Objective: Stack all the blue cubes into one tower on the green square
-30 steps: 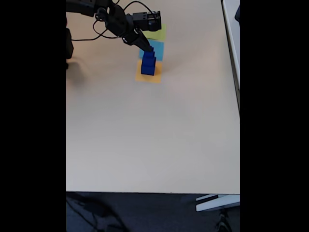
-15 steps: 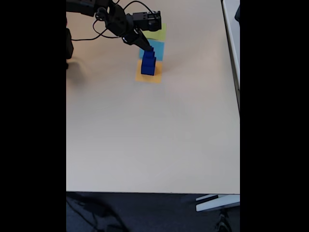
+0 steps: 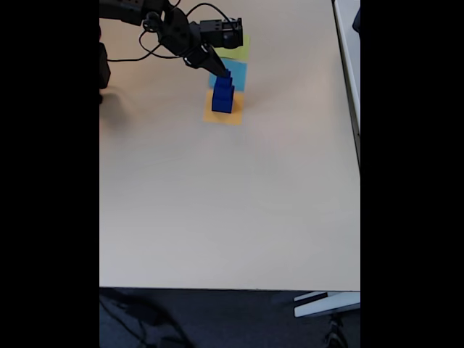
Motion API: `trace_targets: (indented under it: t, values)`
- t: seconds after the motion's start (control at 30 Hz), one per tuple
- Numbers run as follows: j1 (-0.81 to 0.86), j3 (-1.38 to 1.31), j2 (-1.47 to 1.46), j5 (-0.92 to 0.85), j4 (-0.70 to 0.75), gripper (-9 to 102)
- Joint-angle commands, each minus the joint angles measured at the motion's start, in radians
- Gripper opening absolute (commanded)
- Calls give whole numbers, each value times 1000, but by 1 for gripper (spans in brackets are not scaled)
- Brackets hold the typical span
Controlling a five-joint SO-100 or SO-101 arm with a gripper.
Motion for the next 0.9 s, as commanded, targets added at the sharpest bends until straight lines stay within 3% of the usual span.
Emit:
trace_targets:
  t: [0.0, 0.43, 0.87]
  values:
    - [3, -75, 5, -14, 6, 1]
    - [-55, -422, -95, 49, 275, 0]
    - [-181, -558, -230, 296, 359, 1]
